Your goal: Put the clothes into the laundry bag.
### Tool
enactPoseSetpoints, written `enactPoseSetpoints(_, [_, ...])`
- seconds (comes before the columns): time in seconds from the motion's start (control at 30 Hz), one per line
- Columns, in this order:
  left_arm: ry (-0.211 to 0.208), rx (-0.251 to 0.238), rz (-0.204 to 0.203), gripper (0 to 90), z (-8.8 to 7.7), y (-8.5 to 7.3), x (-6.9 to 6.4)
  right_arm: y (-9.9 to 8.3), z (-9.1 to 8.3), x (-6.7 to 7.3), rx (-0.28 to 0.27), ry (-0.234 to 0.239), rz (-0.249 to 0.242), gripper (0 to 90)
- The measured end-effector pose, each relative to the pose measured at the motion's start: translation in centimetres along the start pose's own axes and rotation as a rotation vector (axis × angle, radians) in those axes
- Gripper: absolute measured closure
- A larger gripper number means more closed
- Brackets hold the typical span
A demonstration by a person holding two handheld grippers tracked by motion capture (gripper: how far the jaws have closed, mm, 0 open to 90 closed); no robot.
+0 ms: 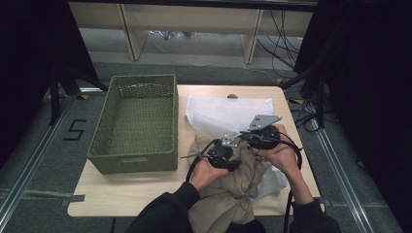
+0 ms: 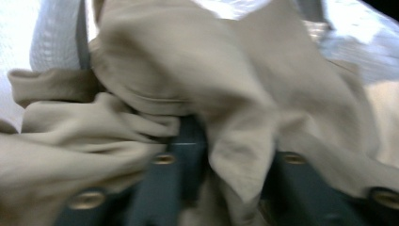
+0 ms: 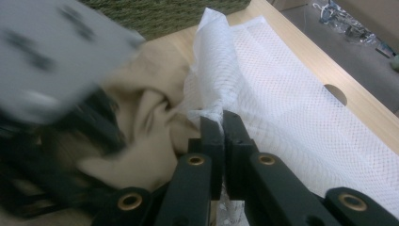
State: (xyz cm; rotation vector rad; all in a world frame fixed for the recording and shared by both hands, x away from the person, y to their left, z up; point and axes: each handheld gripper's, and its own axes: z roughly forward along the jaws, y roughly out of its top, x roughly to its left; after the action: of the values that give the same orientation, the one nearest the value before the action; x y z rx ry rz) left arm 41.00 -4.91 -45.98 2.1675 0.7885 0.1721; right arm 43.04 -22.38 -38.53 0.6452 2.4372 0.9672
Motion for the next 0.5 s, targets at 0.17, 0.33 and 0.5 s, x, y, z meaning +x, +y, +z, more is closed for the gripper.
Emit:
enactPoseSetpoints(0.17, [0.142, -0.026, 0.084, 30.7, -5.1, 0.5, 1.0, 0.1, -0.1, -0.1, -0.008, -0.008, -0.012, 89.8])
enactPoseSetpoints(0.33, [0.167, 0.069, -0.009, 16.1, -4.8, -0.5, 4.8, 0.3, -0.1, 0.1, -0.004, 0.001, -0.017, 89.8])
enactPoseSetpoints(0.5, [0.134, 0.202, -0.035, 16.8, 0.0, -2.8, 5.8, 0.1, 0.1, 0.0, 0.001, 0.002, -0.02, 89.8])
